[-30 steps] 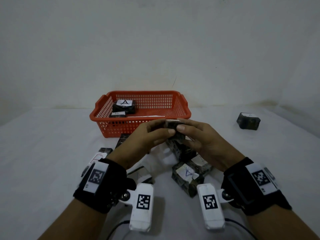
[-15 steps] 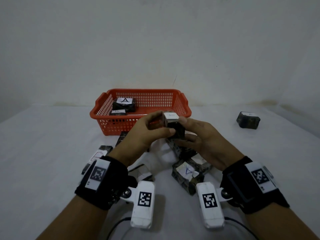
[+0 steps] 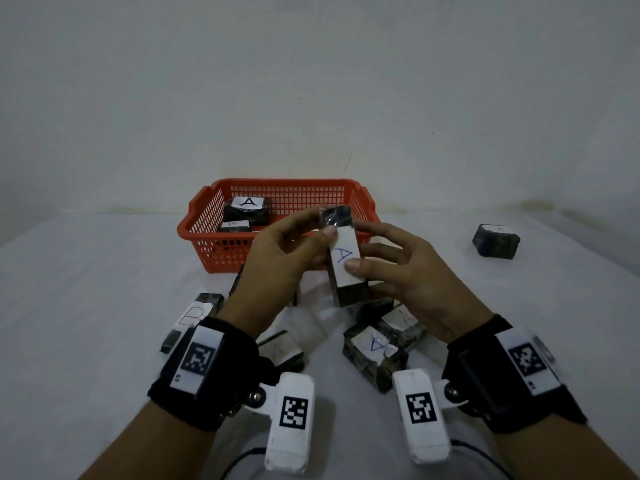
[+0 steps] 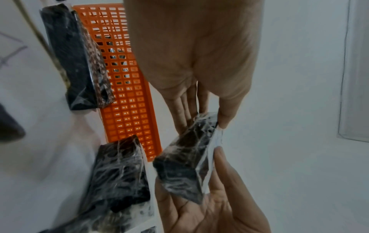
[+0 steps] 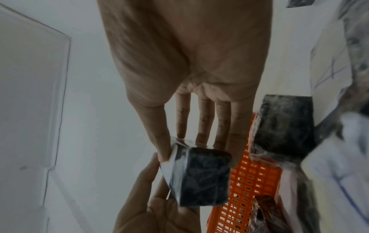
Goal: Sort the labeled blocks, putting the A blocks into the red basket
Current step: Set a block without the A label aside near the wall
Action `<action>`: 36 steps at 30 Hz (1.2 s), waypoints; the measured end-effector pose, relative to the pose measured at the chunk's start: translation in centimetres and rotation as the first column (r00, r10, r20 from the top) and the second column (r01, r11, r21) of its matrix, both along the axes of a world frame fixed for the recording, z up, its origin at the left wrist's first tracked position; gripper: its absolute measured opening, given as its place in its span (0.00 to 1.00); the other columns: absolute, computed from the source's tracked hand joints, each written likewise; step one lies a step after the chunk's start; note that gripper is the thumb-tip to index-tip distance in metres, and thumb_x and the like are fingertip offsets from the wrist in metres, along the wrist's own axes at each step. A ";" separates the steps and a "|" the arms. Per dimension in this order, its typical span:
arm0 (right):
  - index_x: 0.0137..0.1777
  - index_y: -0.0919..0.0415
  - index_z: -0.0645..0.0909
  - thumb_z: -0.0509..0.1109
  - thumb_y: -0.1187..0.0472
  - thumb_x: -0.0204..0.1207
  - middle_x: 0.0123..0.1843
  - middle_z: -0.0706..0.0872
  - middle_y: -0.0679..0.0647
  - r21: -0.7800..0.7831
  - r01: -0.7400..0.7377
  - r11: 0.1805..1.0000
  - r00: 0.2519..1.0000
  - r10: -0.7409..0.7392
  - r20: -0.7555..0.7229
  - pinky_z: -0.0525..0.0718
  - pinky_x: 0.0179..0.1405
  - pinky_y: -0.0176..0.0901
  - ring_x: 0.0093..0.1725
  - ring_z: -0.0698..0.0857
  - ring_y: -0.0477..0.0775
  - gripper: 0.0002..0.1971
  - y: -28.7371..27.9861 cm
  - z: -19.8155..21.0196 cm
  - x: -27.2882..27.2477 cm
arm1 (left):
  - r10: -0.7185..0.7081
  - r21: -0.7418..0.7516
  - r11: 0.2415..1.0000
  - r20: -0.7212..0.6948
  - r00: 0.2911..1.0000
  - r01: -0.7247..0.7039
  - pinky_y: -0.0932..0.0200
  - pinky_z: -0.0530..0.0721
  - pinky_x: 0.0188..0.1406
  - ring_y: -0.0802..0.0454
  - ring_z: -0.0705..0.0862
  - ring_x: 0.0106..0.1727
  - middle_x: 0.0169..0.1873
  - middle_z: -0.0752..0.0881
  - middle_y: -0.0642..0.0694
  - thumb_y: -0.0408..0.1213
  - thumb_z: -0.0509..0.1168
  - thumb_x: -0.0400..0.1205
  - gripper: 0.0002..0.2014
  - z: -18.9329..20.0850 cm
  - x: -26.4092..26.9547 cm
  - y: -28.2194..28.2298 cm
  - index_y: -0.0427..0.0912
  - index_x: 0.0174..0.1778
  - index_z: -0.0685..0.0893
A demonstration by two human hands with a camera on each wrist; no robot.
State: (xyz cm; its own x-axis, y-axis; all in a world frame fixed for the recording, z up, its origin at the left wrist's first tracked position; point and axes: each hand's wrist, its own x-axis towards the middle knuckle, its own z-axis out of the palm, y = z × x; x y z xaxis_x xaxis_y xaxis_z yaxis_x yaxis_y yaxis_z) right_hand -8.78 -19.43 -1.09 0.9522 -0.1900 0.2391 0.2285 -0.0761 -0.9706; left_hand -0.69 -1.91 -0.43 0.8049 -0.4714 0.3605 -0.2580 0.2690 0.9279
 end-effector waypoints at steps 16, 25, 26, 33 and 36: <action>0.64 0.61 0.90 0.72 0.42 0.77 0.58 0.95 0.60 0.029 -0.010 1.000 0.998 0.012 -0.068 0.92 0.62 0.52 0.58 0.94 0.60 0.25 0.3 1.0 -0.6 | -0.150 0.043 0.989 0.196 0.969 0.144 0.52 0.86 0.69 0.52 0.84 0.74 0.72 0.85 0.50 0.29 0.70 0.84 0.26 -0.1 -0.3 0.4 0.43 0.79 0.76; 0.68 0.58 0.89 0.73 0.44 0.76 0.62 0.94 0.57 -0.037 -0.037 0.999 0.996 0.034 -0.078 0.86 0.72 0.54 0.65 0.92 0.54 0.25 0.3 0.9 -0.5 | -0.218 0.209 0.955 0.013 0.976 0.210 0.61 0.87 0.56 0.57 0.92 0.57 0.54 0.94 0.50 0.54 0.66 0.75 0.18 0.5 -0.9 0.0 0.51 0.56 0.90; 0.67 0.59 0.89 0.74 0.44 0.77 0.61 0.95 0.57 -0.041 -0.037 0.998 0.997 0.034 -0.074 0.86 0.71 0.51 0.64 0.93 0.54 0.25 0.4 1.0 -0.5 | -0.230 0.193 0.956 0.015 0.973 0.222 0.65 0.88 0.52 0.58 0.92 0.58 0.54 0.94 0.51 0.52 0.67 0.75 0.17 0.5 -0.9 0.1 0.50 0.56 0.90; 0.63 0.58 0.91 0.76 0.40 0.75 0.57 0.96 0.56 -0.020 -0.015 1.000 0.998 0.014 -0.063 0.86 0.63 0.45 0.60 0.94 0.53 0.25 0.4 1.1 -0.6 | -0.252 0.211 0.945 -0.027 0.967 0.252 0.57 0.85 0.63 0.53 0.91 0.63 0.59 0.93 0.47 0.53 0.67 0.77 0.21 0.3 -0.7 0.2 0.47 0.63 0.88; 0.59 0.53 0.93 0.73 0.41 0.75 0.57 0.96 0.55 -0.006 -0.026 1.000 0.996 0.025 -0.088 0.87 0.66 0.46 0.61 0.94 0.54 0.21 0.3 0.9 -0.4 | -0.249 0.165 0.952 -0.080 0.965 0.259 0.55 0.87 0.60 0.50 0.92 0.61 0.56 0.94 0.45 0.51 0.69 0.81 0.14 0.2 -0.6 0.1 0.50 0.56 0.92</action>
State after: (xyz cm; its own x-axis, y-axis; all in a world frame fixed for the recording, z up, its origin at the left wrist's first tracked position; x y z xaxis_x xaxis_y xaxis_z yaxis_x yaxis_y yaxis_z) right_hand -9.15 -19.11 -0.23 0.9741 -0.1642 0.1556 0.1444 -0.0780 -0.9864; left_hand -1.28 -1.84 -0.26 0.6674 -0.7138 0.2122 -0.1467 0.1534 0.9772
